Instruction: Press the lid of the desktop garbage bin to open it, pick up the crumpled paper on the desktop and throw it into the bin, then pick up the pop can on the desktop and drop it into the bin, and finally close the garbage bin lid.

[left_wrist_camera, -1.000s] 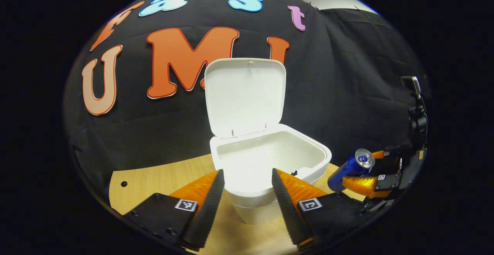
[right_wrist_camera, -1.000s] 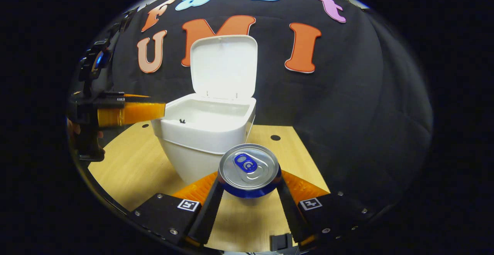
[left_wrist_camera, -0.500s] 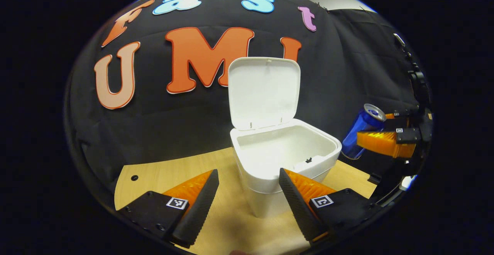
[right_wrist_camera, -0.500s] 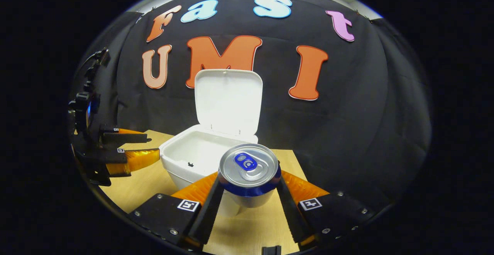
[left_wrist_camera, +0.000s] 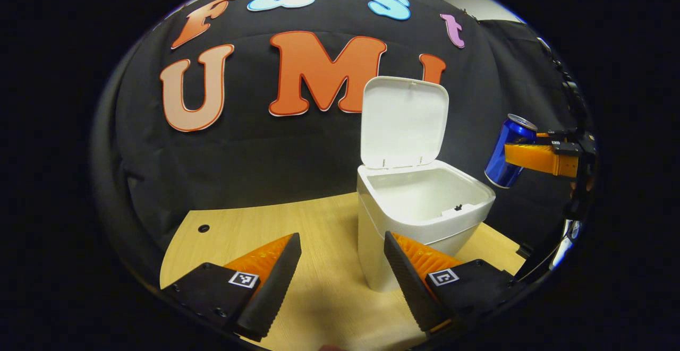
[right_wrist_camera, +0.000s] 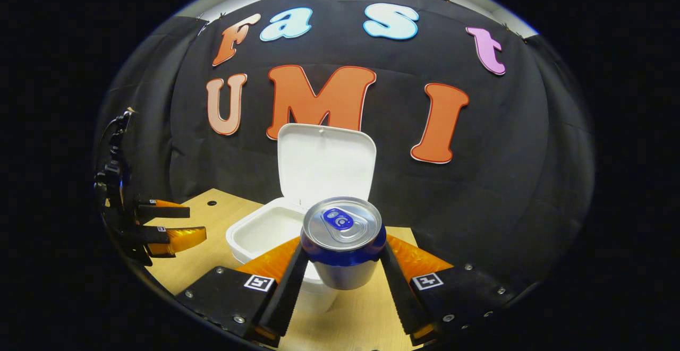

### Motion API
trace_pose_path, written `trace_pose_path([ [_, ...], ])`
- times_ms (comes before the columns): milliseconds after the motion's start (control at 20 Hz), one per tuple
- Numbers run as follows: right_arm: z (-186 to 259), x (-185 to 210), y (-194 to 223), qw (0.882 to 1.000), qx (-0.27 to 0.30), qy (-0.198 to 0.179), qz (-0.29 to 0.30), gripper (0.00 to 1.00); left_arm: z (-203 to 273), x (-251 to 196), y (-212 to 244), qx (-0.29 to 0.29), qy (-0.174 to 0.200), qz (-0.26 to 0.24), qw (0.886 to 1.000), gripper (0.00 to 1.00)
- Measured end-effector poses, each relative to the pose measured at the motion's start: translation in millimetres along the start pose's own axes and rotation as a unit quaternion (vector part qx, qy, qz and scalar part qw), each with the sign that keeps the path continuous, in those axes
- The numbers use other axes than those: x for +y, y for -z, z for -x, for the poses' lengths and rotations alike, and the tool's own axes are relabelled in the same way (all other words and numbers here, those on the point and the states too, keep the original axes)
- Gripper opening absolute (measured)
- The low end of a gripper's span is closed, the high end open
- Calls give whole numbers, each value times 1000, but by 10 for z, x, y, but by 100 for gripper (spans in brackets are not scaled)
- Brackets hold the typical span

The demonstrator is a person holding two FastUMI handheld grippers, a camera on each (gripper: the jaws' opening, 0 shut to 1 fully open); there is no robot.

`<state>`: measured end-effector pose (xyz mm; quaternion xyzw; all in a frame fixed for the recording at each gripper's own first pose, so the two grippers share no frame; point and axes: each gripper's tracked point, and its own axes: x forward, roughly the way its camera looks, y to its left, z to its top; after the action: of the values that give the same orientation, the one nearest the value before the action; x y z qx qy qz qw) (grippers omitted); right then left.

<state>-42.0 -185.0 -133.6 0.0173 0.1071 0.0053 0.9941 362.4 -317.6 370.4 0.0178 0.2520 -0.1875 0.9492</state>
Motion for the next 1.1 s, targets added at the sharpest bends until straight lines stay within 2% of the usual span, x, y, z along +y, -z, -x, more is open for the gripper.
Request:
trace_pose_path([
  [450,-301,388,186,999,16,-33,-3,79,228,396,189,-3,-56,19,998,100],
  [650,-411,284,362,999,39,-28,-2,79,290,543,298,3,-75,28,997,99],
  [950,-487,262,567,997,70,-24,-32,80,284,609,377,9,-82,33,996,99],
  [1100,-474,265,536,997,66,-22,-30,82,266,635,364,6,-81,35,996,100],
])
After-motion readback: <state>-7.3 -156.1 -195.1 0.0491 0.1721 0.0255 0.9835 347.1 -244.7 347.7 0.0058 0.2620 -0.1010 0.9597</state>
